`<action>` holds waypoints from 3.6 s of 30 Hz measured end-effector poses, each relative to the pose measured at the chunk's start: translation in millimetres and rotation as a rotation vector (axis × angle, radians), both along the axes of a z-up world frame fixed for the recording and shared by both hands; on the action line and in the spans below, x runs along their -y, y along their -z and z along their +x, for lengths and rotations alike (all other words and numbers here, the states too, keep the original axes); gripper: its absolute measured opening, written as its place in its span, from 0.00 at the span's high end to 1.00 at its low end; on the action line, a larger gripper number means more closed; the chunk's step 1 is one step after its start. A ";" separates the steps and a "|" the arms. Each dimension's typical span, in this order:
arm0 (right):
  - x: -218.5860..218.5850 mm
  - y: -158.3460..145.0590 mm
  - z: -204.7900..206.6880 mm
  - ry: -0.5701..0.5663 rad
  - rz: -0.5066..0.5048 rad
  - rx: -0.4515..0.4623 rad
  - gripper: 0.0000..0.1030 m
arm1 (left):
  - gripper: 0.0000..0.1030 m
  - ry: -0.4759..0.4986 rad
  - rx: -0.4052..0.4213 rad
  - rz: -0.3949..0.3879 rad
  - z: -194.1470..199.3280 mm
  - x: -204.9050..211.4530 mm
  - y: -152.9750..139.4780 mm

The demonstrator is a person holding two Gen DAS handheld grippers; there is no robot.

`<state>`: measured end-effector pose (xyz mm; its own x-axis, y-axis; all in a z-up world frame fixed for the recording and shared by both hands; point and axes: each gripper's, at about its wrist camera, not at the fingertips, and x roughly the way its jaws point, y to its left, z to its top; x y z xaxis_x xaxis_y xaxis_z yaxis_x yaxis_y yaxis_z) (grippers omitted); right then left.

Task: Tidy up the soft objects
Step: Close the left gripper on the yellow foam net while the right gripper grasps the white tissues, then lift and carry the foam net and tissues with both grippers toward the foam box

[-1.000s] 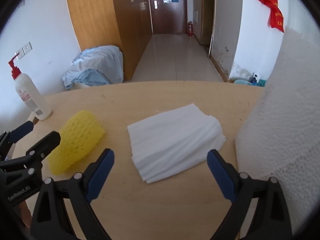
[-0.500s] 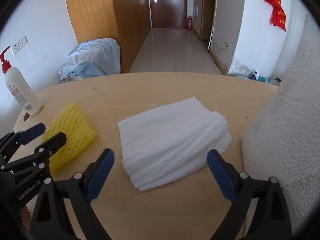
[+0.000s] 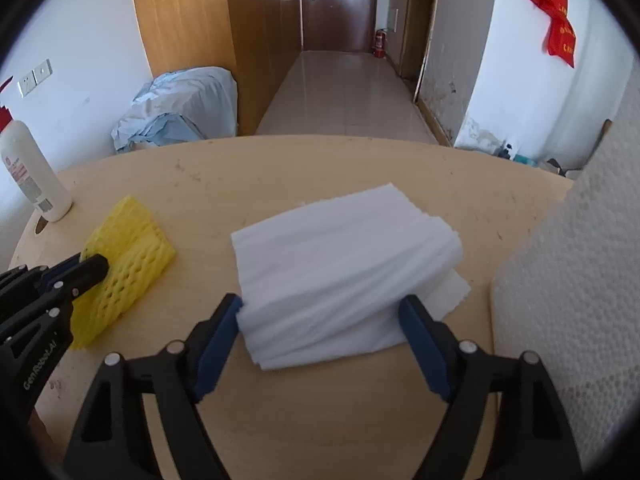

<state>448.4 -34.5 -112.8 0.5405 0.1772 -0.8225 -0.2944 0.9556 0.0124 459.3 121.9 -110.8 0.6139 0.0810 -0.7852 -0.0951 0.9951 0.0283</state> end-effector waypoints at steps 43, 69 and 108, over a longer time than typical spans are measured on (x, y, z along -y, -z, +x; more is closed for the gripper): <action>24.3 -94.2 -111.2 -0.094 0.186 0.193 0.95 | 0.94 -0.056 0.252 -0.093 -156.8 24.7 -117.5; 93.7 -127.3 -316.9 -0.046 0.253 0.420 0.95 | 0.94 0.029 0.435 -0.113 -348.2 92.5 -134.0; 205.2 -116.3 -336.3 0.255 0.208 0.465 0.95 | 0.94 0.338 0.411 -0.145 -289.4 217.9 -128.7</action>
